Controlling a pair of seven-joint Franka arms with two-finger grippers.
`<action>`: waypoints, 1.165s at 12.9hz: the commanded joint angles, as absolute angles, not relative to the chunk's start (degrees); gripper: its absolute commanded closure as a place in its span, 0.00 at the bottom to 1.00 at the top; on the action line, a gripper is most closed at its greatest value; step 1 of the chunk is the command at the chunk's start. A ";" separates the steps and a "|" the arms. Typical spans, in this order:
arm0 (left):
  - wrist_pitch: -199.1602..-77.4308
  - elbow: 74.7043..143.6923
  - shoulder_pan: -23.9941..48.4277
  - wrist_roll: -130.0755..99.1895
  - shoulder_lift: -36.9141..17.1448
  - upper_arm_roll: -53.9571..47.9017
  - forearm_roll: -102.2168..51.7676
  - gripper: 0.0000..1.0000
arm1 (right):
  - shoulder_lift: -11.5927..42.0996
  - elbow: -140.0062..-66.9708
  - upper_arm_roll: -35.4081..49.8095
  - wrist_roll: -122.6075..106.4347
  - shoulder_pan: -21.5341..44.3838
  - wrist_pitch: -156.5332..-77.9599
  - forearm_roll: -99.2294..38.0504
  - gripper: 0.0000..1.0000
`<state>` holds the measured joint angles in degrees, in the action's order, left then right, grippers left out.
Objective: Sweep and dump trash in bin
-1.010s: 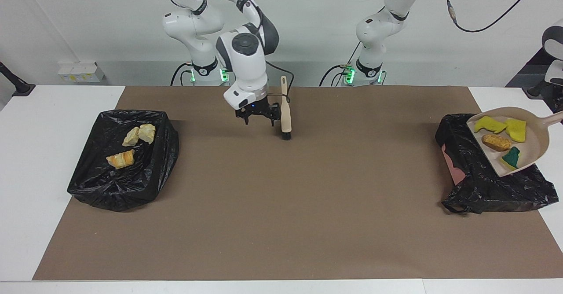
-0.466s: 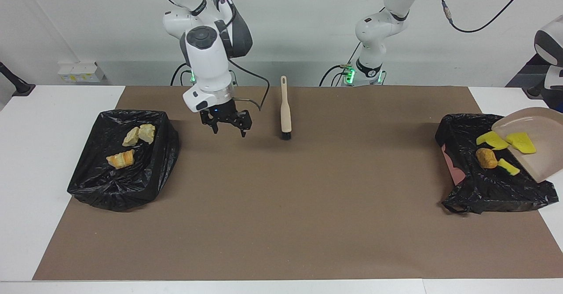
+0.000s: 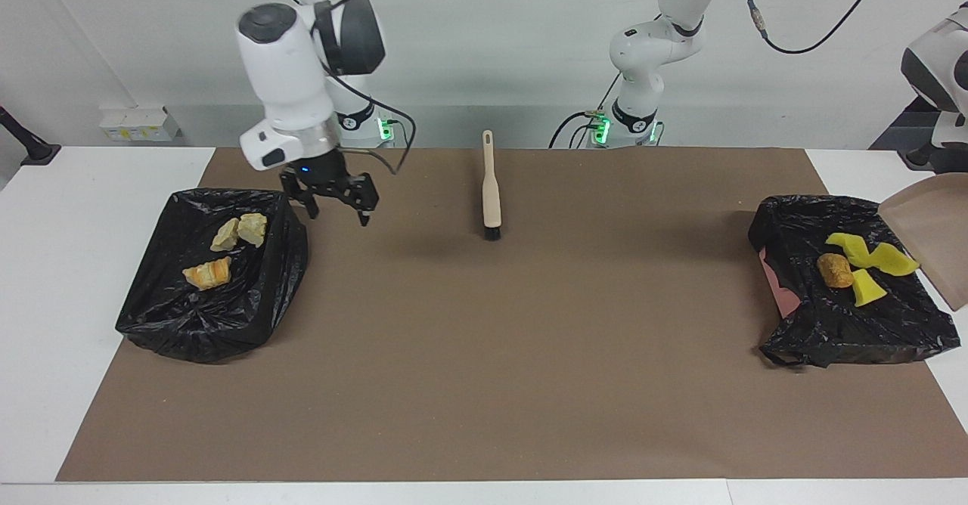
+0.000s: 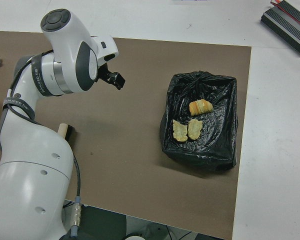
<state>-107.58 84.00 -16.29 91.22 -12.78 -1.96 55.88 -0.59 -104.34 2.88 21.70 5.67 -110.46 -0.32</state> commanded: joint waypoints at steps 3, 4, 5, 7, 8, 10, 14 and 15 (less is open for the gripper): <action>-103.37 83.76 -14.60 91.49 -10.99 -1.76 58.01 1.00 | -2.46 -96.70 -3.68 11.19 5.54 -100.22 0.62 0.00; -102.75 83.76 -13.63 92.02 -10.99 -1.76 57.66 1.00 | -2.46 -95.55 -4.56 8.81 5.45 -98.89 0.53 0.00; -102.22 83.76 -12.84 92.46 -10.90 -1.76 56.96 1.00 | -2.63 -94.41 -5.27 7.05 5.10 -97.40 0.53 0.00; -101.87 84.11 -11.69 92.63 -10.11 -2.02 53.90 1.00 | -2.55 -90.02 -5.80 4.67 4.75 -92.05 0.70 0.00; -100.73 84.29 -11.08 93.33 -10.02 -2.28 51.01 1.00 | -2.64 -89.13 -7.28 3.88 5.53 -90.02 0.79 0.00; -98.97 84.64 -8.89 93.34 -9.67 -2.29 44.94 1.00 | -3.95 -89.73 -8.87 3.52 6.15 -89.56 0.79 0.00; -96.25 87.09 -4.84 90.11 -8.09 -2.29 34.40 1.00 | -4.48 -90.70 -8.96 0.88 5.98 -89.74 0.00 0.00; -95.54 89.01 -3.18 87.74 -6.87 -2.29 32.19 1.00 | -4.57 -90.79 -8.96 0.97 5.98 -89.65 0.00 0.00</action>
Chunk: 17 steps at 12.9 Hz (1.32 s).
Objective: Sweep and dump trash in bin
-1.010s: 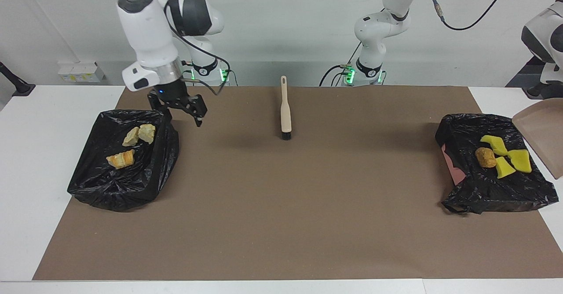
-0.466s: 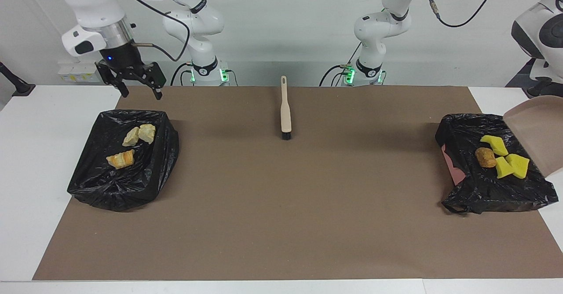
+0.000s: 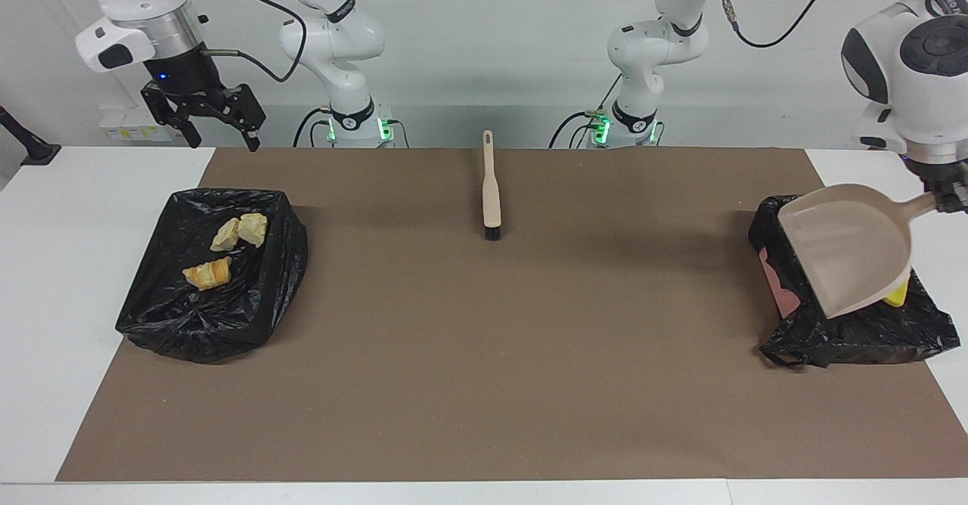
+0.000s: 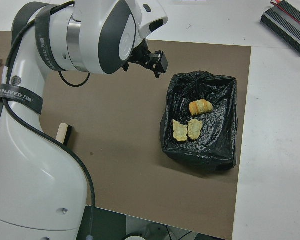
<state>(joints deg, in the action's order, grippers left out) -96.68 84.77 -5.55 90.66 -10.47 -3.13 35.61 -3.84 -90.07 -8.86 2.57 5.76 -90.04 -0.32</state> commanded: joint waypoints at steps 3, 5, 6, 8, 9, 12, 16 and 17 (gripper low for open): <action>-95.54 94.64 2.17 78.43 -3.26 -2.29 27.00 1.00 | -4.57 -90.79 -8.96 1.41 6.06 -89.21 0.00 0.00; -95.80 97.11 6.83 68.26 -1.50 -2.29 25.93 1.00 | -4.57 -90.27 -9.14 1.32 6.06 -88.42 -0.17 0.00; -95.71 97.55 8.86 63.42 -1.06 -2.37 25.32 1.00 | -4.66 -90.18 -9.31 1.41 6.06 -88.33 -0.26 0.00; -95.36 98.17 12.47 55.15 -0.44 -2.37 21.90 1.00 | -5.27 -90.70 -9.49 1.67 6.06 -88.42 -0.35 0.00; -95.10 98.70 13.96 50.93 -0.53 -2.37 20.06 1.00 | -5.36 -90.70 -9.49 1.76 6.33 -88.33 -0.35 0.00; -95.80 100.02 20.27 33.99 -0.96 -2.37 15.13 1.00 | -5.36 -90.27 -9.23 1.23 6.24 -87.36 -0.09 0.00; -100.44 101.51 26.79 10.77 -3.24 -2.37 7.65 1.00 | -6.06 -90.97 -9.40 1.58 6.24 -87.80 -0.18 0.00; -101.94 101.51 27.85 5.59 -4.99 -2.37 6.69 1.00 | -6.06 -90.97 -9.40 1.58 6.24 -87.80 -0.18 0.00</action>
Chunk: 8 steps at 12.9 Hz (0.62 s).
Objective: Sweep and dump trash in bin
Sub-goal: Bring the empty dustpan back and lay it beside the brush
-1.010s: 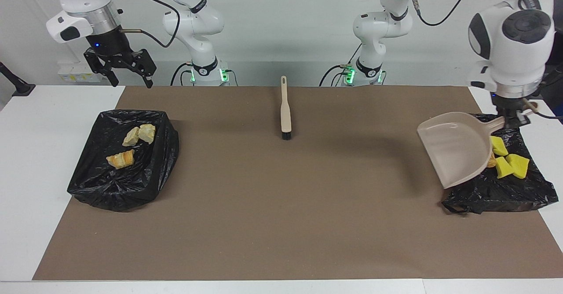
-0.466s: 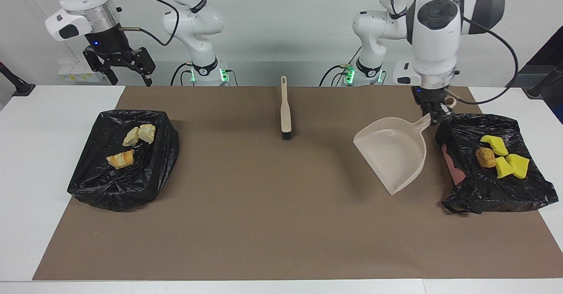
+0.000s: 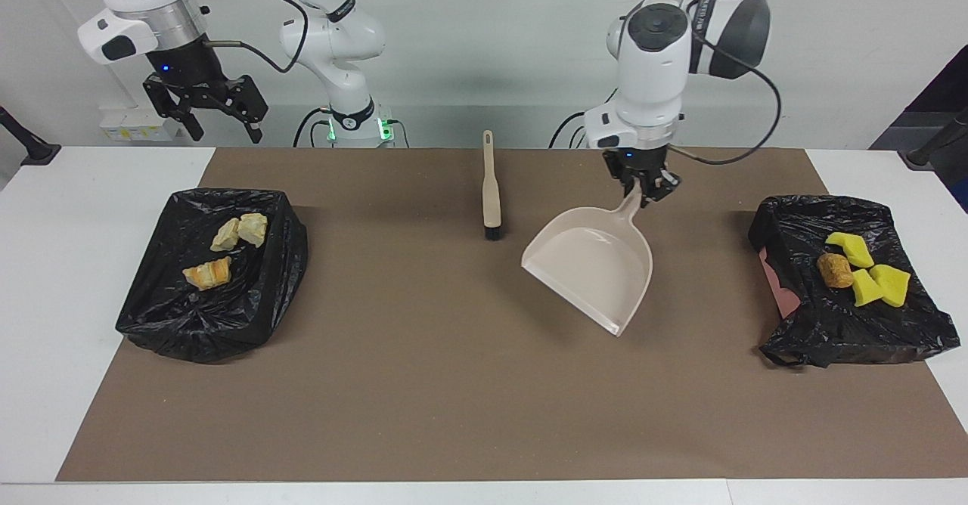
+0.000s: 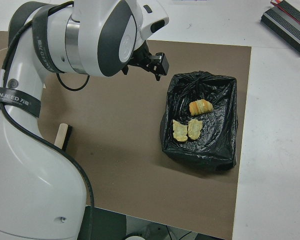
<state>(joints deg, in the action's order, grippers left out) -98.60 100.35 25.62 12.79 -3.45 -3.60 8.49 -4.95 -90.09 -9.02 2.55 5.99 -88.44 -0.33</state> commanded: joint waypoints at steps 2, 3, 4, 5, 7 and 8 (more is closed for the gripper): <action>-108.51 101.60 31.45 -4.00 -8.51 -2.37 4.14 1.00 | -6.06 -90.88 -9.14 1.58 6.24 -87.63 -0.18 0.00; -111.76 101.43 31.81 -8.22 -10.18 -2.37 3.52 1.00 | -6.06 -90.97 -9.14 1.50 6.15 -87.54 -0.18 0.00; -114.84 101.43 32.16 -11.22 -11.76 -2.37 0.82 1.00 | -5.98 -90.79 -9.05 1.23 6.24 -87.45 -0.18 0.00; -117.83 101.43 33.56 -15.08 -13.43 -2.37 -2.52 1.00 | -5.98 -90.70 -8.97 1.23 6.24 -87.54 -0.18 0.00; -122.15 100.99 35.41 -20.37 -15.90 -2.37 -3.69 1.00 | -5.98 -90.70 -8.79 1.58 6.24 -87.45 -0.26 0.00; -123.65 100.81 35.59 -21.26 -16.95 -2.37 -3.78 1.00 | -5.98 -90.70 -8.79 1.50 6.24 -87.36 -0.26 0.00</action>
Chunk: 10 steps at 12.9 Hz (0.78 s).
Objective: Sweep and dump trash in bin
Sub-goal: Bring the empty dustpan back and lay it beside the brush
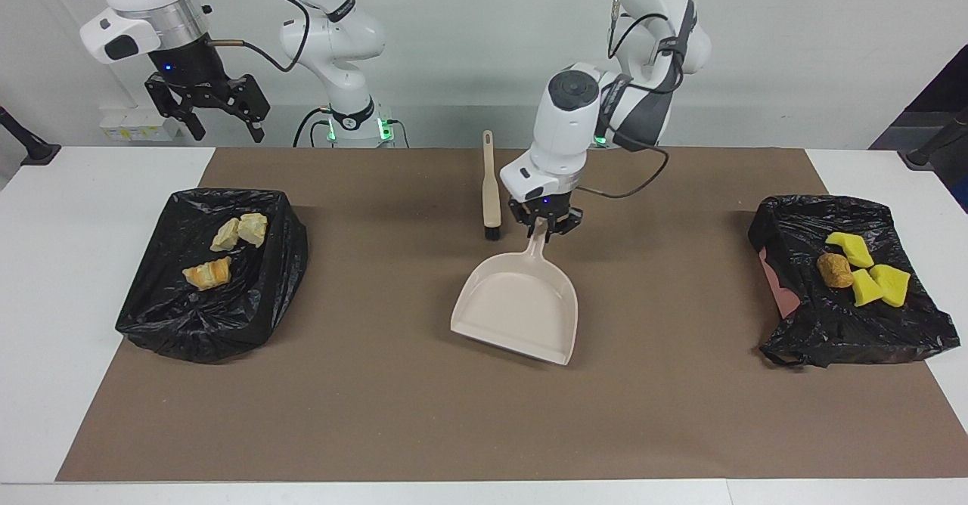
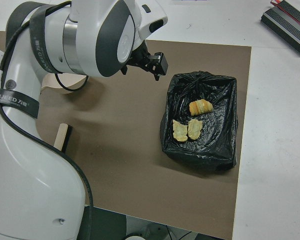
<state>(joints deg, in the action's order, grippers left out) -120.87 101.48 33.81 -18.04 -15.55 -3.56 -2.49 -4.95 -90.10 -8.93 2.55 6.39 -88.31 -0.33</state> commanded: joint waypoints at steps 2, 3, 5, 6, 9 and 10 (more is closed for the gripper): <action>-125.15 100.29 37.78 -26.86 -18.80 -2.29 -3.69 1.00 | -5.98 -90.70 -8.79 1.58 6.15 -87.36 -0.26 0.00; -125.59 100.20 38.75 -31.94 -19.68 -2.37 -3.34 1.00 | -5.98 -90.70 -8.79 1.58 6.15 -87.36 -0.18 0.00; -126.74 100.63 40.86 -35.50 -20.13 -2.37 -3.34 1.00 | -5.98 -90.70 -8.79 1.58 6.15 -87.36 -0.18 0.00; -126.39 100.63 40.61 -35.07 -20.13 -2.37 -3.34 0.87 | -5.98 -90.70 -8.88 1.58 6.15 -87.36 -0.26 0.00; -125.78 100.55 39.38 -34.54 -19.08 -2.11 -3.34 0.00 | -5.98 -90.70 -8.79 1.58 6.24 -87.36 -0.18 0.00; -124.90 100.46 36.85 -34.37 -17.68 -2.20 -3.25 0.00 | -5.98 -90.70 -8.79 1.58 6.24 -87.36 -0.18 0.00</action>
<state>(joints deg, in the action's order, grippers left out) -126.24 100.69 39.38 -34.43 -19.73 -2.61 -2.92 -4.96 -90.10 -8.91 2.55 6.39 -88.25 -0.33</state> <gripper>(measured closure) 0.374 0.000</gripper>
